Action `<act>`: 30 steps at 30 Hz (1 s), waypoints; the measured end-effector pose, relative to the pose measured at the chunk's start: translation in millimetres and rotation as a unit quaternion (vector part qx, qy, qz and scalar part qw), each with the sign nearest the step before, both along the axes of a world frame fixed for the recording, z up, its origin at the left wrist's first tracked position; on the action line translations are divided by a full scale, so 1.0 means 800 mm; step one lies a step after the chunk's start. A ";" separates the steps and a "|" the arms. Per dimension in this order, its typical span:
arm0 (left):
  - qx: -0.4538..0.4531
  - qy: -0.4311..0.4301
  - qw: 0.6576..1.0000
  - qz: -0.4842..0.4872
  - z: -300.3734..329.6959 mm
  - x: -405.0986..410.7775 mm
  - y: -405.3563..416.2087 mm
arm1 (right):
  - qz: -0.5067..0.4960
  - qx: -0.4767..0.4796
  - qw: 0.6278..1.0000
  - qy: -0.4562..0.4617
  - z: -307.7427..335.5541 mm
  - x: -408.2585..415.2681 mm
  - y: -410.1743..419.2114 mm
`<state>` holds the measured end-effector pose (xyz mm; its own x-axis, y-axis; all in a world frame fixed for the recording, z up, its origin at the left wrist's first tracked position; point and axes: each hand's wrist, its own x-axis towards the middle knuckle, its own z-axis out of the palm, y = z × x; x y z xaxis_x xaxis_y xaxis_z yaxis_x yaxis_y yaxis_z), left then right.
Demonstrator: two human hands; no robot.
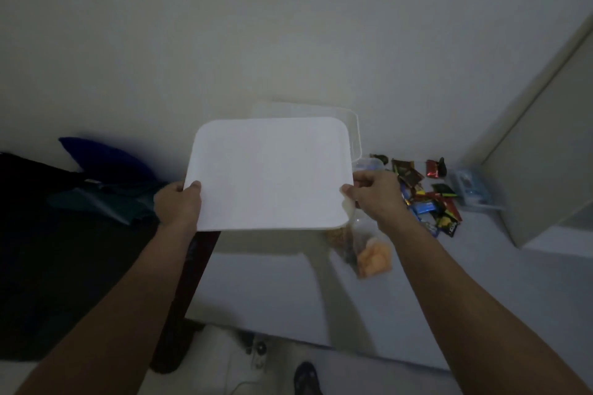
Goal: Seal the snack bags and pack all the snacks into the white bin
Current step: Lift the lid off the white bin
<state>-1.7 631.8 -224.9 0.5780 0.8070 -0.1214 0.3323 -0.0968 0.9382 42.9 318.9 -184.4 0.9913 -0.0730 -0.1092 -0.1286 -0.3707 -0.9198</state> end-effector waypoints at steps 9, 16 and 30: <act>-0.042 0.112 0.987 -0.107 -0.070 -0.140 0.029 | 0.057 -0.095 0.990 0.089 -0.092 -0.128 0.025; -0.058 0.219 0.947 -0.227 -0.126 -0.147 0.045 | 0.133 -0.228 0.947 0.185 -0.153 -0.145 0.027; -0.001 0.301 0.908 -0.290 -0.170 -0.116 0.051 | 0.092 -0.287 0.931 0.208 -0.192 -0.142 0.030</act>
